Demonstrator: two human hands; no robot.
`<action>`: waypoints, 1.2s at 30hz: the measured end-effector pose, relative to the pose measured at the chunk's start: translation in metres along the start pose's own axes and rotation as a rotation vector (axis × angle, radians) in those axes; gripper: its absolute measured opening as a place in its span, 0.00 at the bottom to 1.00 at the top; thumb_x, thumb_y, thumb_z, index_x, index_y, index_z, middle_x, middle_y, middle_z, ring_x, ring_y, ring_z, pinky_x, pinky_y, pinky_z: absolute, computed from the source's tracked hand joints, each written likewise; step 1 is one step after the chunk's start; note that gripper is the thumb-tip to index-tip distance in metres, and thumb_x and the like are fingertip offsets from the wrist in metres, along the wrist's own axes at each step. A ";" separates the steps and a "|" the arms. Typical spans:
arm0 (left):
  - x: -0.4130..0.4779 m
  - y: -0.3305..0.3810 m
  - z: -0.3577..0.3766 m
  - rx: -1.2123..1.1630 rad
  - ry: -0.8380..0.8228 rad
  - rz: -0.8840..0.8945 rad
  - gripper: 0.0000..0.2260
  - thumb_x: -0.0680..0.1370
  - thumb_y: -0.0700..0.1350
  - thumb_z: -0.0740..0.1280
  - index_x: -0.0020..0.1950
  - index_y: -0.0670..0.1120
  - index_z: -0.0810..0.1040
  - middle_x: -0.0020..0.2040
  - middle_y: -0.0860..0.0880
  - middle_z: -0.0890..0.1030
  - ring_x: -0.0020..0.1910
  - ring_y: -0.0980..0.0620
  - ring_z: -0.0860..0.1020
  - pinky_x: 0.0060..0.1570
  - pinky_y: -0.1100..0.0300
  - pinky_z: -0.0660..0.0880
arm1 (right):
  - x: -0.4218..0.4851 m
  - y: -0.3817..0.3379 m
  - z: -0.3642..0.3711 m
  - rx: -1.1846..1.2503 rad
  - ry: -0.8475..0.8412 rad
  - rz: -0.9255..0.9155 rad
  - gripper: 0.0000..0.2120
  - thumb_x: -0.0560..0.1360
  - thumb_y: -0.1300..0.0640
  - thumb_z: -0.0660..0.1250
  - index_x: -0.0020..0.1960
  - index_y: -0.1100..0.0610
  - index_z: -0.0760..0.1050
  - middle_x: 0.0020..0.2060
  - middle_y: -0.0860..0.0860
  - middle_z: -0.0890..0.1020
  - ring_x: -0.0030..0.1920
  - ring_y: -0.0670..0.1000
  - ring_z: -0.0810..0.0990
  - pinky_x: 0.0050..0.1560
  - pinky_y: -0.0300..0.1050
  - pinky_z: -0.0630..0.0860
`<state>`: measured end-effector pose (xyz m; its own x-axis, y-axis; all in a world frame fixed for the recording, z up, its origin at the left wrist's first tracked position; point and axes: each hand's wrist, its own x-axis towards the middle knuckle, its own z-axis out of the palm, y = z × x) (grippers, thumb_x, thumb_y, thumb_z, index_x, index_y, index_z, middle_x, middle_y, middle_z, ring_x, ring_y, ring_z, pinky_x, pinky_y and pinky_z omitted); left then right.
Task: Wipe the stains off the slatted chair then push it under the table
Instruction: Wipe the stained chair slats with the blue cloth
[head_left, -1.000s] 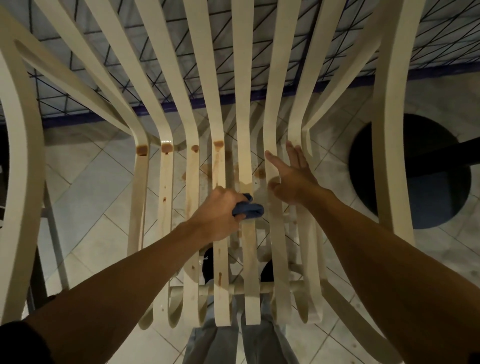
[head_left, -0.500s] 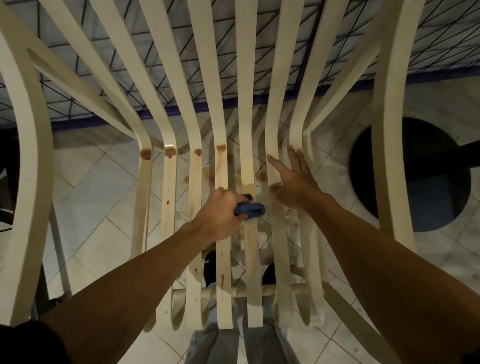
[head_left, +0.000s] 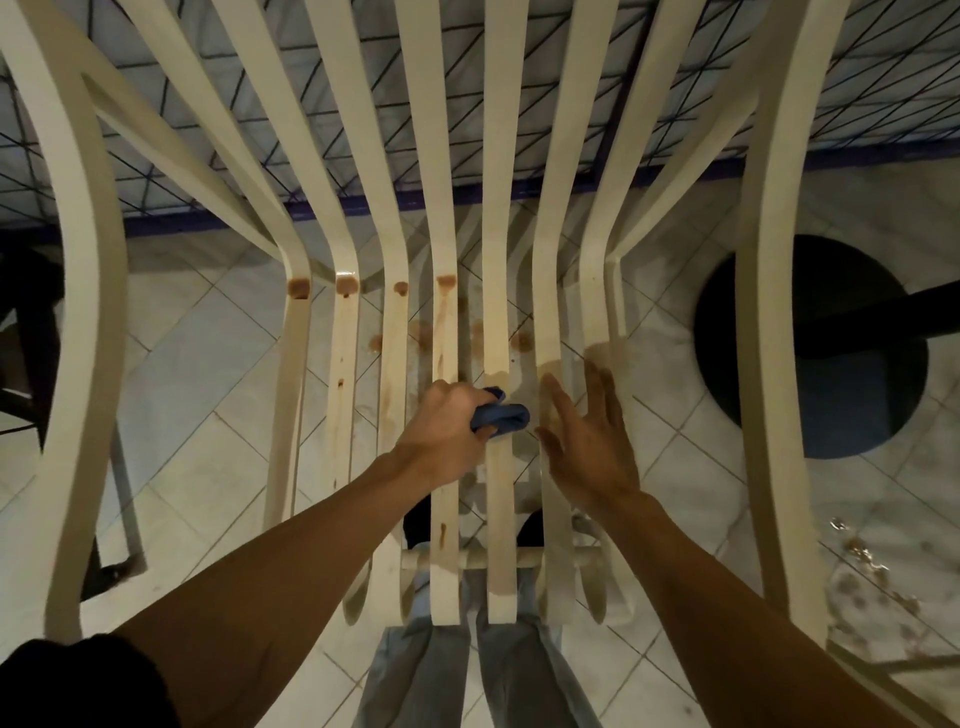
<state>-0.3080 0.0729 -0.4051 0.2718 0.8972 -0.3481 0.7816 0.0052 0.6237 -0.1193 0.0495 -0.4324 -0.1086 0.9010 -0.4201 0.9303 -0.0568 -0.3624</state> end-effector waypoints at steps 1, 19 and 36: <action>-0.005 0.000 0.002 0.002 -0.018 -0.001 0.09 0.75 0.36 0.69 0.54 0.43 0.84 0.47 0.43 0.83 0.46 0.48 0.80 0.43 0.70 0.67 | -0.003 0.003 0.000 -0.001 -0.016 0.002 0.29 0.81 0.51 0.60 0.79 0.46 0.52 0.79 0.54 0.40 0.78 0.57 0.36 0.77 0.57 0.55; -0.011 -0.009 0.012 0.093 0.005 0.085 0.11 0.75 0.40 0.70 0.57 0.46 0.82 0.52 0.46 0.82 0.50 0.45 0.78 0.55 0.53 0.73 | -0.002 -0.002 -0.005 0.152 -0.063 0.117 0.31 0.79 0.58 0.65 0.76 0.41 0.57 0.79 0.47 0.39 0.78 0.51 0.36 0.77 0.55 0.54; -0.019 -0.003 0.008 0.083 -0.092 0.103 0.09 0.75 0.37 0.68 0.53 0.43 0.83 0.45 0.44 0.82 0.46 0.47 0.78 0.47 0.53 0.75 | -0.004 0.008 -0.002 0.167 -0.049 0.095 0.32 0.79 0.56 0.65 0.77 0.40 0.56 0.79 0.45 0.41 0.78 0.50 0.37 0.76 0.56 0.54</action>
<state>-0.3113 0.0520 -0.4062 0.4002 0.8469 -0.3501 0.7897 -0.1248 0.6006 -0.1105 0.0464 -0.4325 -0.0442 0.8663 -0.4975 0.8665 -0.2147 -0.4507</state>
